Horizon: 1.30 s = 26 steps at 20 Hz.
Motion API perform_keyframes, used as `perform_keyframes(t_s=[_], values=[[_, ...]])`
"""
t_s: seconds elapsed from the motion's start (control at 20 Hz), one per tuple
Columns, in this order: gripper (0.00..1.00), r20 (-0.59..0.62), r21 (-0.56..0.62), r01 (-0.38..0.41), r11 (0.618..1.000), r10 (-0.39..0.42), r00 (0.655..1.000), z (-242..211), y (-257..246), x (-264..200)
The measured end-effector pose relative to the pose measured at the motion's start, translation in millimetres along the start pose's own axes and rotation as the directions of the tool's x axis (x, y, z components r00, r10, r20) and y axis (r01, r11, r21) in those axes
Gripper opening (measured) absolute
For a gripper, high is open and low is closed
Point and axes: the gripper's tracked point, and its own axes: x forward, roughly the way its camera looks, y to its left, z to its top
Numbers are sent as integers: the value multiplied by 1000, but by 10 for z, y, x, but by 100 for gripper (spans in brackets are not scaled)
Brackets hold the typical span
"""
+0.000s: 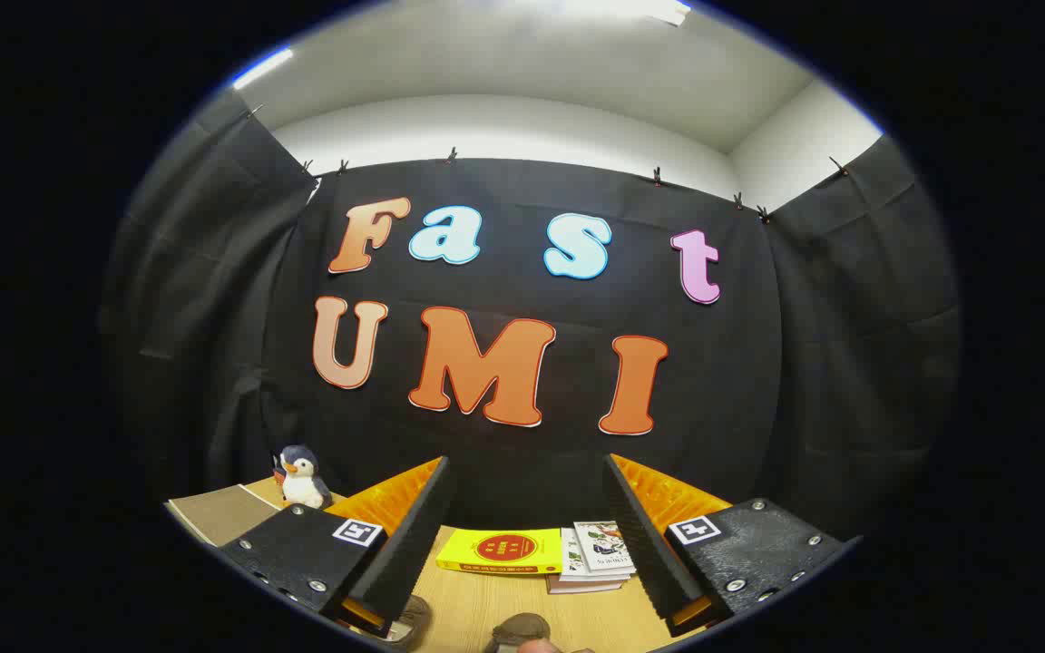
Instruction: Open the storage box then place both shoes into the box .Put the left shoe in first, then the right shoe, with the right side of both shoes facing outward in a uniform manner.
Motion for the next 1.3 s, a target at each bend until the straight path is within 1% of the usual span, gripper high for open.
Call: perform_keyframes(t_s=[0.25,0.55,0.65,0.75,0.85,0.95,1.05,1.15,1.3], values=[[99,-4,22,-13,1000,13,1000,22,25,-17],[99,-3,-6,-56,998,56,998,38,122,-65],[99,-7,-24,-67,997,67,998,2,162,-42],[99,-31,-29,-50,998,49,998,-94,137,-15],[99,-54,-29,-66,997,64,996,-168,218,13],[99,-75,-23,-113,993,111,991,-263,366,13],[99,-128,11,-172,985,172,977,-488,567,26],[99,-189,64,-235,970,243,951,-738,836,-4],[99,-218,106,-314,944,330,919,-868,1196,19]])
